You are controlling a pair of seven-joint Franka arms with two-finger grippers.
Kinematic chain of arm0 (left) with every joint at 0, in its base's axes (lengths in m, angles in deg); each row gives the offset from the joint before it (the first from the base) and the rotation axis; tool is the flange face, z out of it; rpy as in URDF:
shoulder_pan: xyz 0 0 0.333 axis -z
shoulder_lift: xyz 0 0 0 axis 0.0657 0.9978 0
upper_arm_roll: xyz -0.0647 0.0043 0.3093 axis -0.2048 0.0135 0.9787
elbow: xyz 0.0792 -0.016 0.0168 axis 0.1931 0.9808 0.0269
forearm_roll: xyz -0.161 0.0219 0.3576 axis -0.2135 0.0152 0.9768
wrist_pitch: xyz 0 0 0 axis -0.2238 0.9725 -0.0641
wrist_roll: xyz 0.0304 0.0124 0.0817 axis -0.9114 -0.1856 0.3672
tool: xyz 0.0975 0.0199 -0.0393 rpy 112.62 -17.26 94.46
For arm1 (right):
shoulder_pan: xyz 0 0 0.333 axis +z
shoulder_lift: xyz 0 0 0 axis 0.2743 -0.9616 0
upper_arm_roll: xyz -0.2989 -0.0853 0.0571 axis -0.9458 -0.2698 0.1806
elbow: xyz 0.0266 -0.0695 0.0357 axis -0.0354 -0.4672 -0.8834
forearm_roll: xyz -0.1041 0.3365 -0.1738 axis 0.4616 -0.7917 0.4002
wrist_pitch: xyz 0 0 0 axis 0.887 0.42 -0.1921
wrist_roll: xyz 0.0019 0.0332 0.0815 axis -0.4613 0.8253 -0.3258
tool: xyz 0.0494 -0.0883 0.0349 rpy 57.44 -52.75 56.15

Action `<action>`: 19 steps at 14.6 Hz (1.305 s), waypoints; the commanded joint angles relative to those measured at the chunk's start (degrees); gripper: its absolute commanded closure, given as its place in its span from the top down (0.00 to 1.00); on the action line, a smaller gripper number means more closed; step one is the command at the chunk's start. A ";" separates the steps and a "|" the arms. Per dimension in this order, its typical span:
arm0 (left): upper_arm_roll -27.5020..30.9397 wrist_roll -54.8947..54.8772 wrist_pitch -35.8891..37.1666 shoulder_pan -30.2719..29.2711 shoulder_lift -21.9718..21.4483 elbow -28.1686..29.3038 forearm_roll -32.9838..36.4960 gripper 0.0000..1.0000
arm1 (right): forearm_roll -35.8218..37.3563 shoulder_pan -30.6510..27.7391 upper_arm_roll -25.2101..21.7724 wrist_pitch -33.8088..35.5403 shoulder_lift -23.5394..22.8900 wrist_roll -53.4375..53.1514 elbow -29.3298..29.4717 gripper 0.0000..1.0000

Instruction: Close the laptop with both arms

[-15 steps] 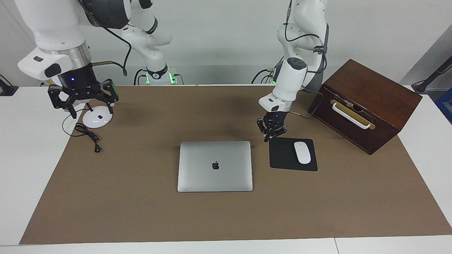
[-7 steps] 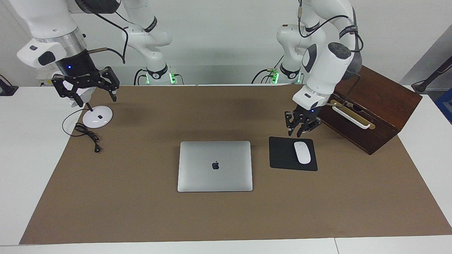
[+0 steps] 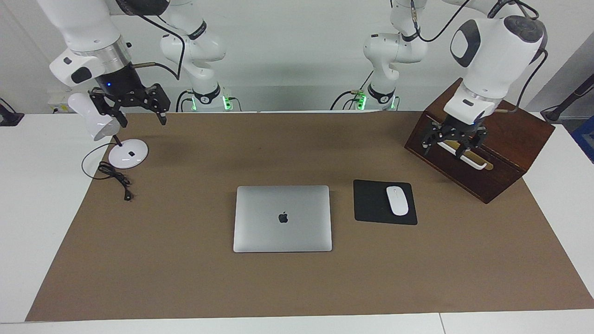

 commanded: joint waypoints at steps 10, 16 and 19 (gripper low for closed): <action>-0.99 2.24 13.99 -7.12 -0.04 -7.85 0.89 1.00 | 1.08 3.55 -3.84 0.45 1.24 1.17 -1.41 1.00; -0.91 2.41 14.69 -7.30 -0.13 -7.49 0.89 1.00 | 1.17 3.82 -4.65 0.54 1.24 1.26 -1.59 1.00; -0.64 2.33 14.86 -7.30 -0.13 -7.58 1.06 1.00 | 1.17 3.82 -4.65 0.54 1.24 1.26 -1.59 1.00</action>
